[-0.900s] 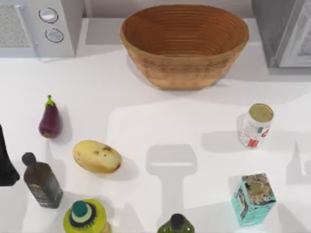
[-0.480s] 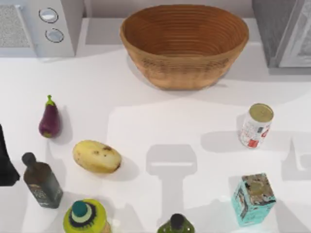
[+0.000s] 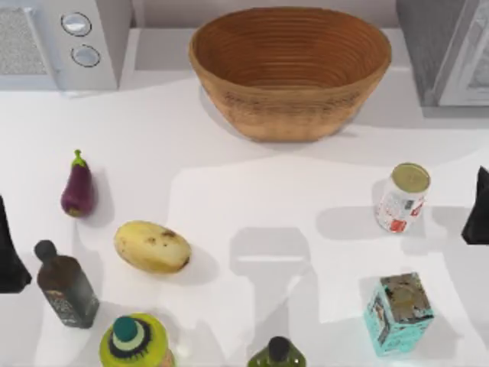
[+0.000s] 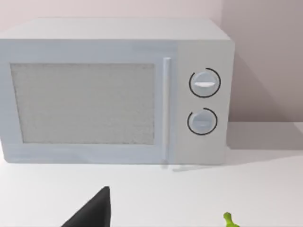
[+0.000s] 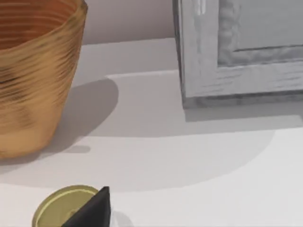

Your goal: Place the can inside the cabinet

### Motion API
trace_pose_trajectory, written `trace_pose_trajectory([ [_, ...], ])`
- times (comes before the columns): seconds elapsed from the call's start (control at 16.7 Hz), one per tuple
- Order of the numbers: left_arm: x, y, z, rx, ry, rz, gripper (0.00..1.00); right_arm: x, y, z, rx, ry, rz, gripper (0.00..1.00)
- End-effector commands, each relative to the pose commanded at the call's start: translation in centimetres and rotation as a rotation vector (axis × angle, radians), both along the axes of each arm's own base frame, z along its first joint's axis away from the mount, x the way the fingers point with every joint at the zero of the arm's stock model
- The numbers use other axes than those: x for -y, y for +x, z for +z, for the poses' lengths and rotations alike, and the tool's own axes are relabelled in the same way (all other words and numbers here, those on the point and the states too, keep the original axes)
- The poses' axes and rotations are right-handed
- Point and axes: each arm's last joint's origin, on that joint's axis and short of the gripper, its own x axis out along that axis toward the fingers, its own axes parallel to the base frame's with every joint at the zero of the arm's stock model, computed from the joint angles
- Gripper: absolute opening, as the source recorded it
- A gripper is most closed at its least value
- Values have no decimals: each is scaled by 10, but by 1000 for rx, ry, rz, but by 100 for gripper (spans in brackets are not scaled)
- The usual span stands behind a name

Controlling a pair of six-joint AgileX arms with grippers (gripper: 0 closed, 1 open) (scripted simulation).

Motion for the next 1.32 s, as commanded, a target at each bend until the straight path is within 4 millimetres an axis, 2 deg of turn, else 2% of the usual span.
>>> trace_pose_trajectory([
  [0.3, 0, 0, 0, 0, 0, 0, 100, -48, 33, -27, -125, -26, 1, 100],
  [0.6, 0, 0, 0, 0, 0, 0, 100, -84, 43, -64, -205, -78, 2, 100],
  [0.78, 0, 0, 0, 0, 0, 0, 100, -90, 42, -74, -224, -96, 3, 100],
  [1.14, 0, 0, 0, 0, 0, 0, 100, -89, 45, -69, -213, -88, -1, 100],
  [1.32, 0, 0, 0, 0, 0, 0, 100, -83, 56, -65, -227, -100, 2, 100],
])
